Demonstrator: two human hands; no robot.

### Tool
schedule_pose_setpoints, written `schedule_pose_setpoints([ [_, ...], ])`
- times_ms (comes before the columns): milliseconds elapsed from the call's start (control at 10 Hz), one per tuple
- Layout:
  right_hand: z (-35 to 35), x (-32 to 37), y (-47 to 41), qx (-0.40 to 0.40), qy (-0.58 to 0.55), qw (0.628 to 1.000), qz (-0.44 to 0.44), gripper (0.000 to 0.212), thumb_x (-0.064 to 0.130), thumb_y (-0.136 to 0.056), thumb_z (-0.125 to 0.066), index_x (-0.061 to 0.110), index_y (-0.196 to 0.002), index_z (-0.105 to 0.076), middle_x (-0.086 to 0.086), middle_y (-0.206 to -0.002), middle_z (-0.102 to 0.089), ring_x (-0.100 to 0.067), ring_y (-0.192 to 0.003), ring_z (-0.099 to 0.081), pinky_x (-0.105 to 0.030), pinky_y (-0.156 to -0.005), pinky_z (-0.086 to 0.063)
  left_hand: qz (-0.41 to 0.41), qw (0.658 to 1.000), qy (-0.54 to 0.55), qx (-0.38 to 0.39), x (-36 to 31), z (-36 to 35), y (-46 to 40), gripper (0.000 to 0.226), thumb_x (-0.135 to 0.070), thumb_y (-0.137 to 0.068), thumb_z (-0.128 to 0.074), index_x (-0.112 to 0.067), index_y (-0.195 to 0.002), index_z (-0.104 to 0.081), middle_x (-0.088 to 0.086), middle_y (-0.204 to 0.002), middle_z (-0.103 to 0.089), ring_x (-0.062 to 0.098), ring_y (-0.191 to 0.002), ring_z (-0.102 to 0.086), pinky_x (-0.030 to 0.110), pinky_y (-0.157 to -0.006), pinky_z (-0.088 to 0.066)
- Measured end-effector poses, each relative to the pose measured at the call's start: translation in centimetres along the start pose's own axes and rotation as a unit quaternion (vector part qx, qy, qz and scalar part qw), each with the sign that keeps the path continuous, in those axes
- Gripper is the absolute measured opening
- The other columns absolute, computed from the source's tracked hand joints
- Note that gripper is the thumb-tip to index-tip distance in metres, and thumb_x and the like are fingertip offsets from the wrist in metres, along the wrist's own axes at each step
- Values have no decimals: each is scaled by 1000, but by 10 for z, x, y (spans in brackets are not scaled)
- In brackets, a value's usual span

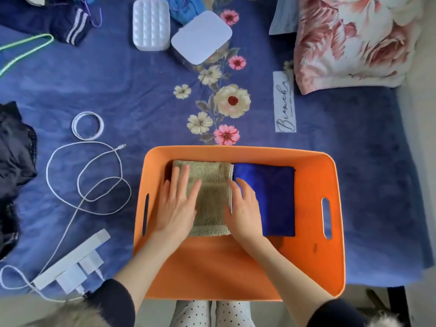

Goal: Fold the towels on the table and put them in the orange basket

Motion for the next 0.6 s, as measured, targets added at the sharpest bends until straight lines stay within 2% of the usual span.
schedule_pose_setpoints([
  [100,-9,-1,-6,96,191,966,149,92,34,-82,-64,22,-150,-5,-6,-158,6,-27,-145,8,-52,-113,9,-45,991,-94,88,5,-15,-9,119,-57,-70,-70,-25,-146,15,12,-141,45,32,-129,41,49,-110,16],
  [200,-16,-11,-23,127,277,936,176,116,60,-71,-64,22,-147,15,-3,-150,28,-25,-142,21,-53,-106,23,-31,984,-116,133,15,-28,-22,131,-68,-62,-68,-27,-136,32,13,-135,51,32,-125,44,47,-111,16],
  [300,-25,-22,-37,134,310,928,158,124,70,-67,-60,21,-143,24,-3,-152,29,-25,-142,23,-52,-104,27,-13,979,-103,175,21,-40,-28,132,-71,-62,-66,-30,-129,40,12,-130,56,33,-121,48,44,-110,17],
  [500,-39,-27,-45,145,321,924,152,119,75,-68,-55,20,-147,16,-3,-155,24,-26,-142,23,-52,-101,30,-8,977,-107,185,20,-49,-35,132,-70,-62,-66,-31,-129,41,12,-133,53,33,-119,49,45,-112,15],
  [600,-29,-18,-44,153,299,929,154,112,74,-71,-53,20,-150,6,-4,-157,18,-25,-143,21,-57,-104,25,1,974,-118,194,20,-48,-36,132,-69,-62,-67,-30,-130,40,13,-132,53,34,-120,48,46,-112,14],
])
Point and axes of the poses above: each hand's wrist, its own y-axis away from the middle knuckle, its own z-axis out of the back of the hand, x = y × z, the point moved 3 cm from there along -y, towards the middle knuckle
